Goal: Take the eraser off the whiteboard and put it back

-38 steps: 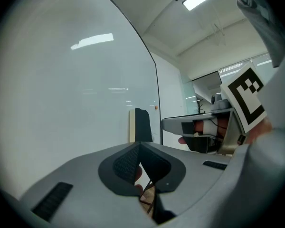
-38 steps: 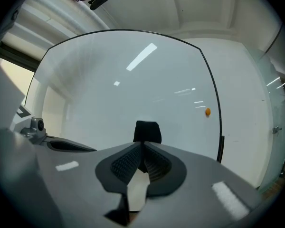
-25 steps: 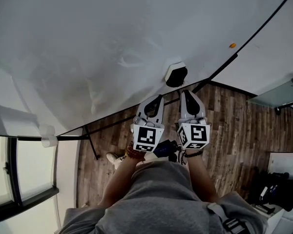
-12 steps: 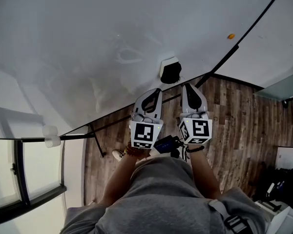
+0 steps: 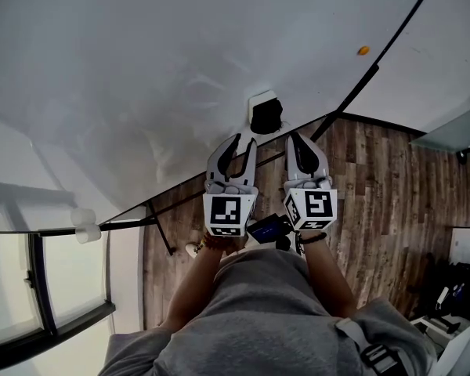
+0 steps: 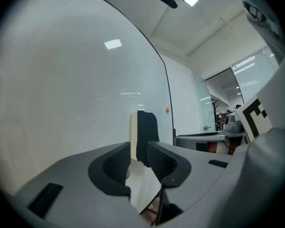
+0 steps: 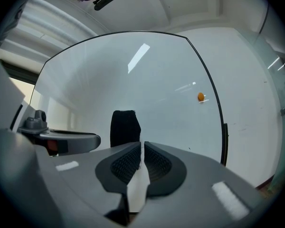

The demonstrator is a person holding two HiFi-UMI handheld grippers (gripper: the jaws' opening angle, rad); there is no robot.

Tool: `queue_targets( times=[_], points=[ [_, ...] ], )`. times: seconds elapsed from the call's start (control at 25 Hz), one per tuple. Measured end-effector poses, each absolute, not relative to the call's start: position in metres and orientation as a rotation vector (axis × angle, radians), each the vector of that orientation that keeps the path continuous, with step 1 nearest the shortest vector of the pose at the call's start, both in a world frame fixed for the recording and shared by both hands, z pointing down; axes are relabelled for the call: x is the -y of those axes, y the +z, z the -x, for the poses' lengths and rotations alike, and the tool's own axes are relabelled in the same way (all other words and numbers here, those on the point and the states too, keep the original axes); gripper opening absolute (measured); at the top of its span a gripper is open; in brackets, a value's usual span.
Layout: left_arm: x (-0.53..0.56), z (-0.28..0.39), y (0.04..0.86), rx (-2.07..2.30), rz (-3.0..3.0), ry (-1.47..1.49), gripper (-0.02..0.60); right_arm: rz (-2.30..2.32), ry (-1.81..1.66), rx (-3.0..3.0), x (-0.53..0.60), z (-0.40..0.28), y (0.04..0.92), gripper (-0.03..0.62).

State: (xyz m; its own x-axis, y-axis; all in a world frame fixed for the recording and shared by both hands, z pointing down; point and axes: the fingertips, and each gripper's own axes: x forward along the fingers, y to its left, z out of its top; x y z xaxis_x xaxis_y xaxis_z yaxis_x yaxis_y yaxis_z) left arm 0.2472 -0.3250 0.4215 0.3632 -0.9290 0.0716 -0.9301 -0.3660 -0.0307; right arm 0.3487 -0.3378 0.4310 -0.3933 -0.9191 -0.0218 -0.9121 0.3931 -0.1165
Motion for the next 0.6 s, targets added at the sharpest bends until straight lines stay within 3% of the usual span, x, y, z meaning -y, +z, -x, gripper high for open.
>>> queue_targets(
  times=[0.36,0.6],
  points=[
    [0.337,-0.264,0.428,1.732,-2.571,0.127,0.233,1.71,-0.137,-2.526,0.34,-0.361,0.43,0.034],
    [0.348,-0.275,0.429,1.701,-2.574,0.126,0.239,1.73,-0.136,-2.51,0.343,-0.37,0.43,0.034]
  ],
)
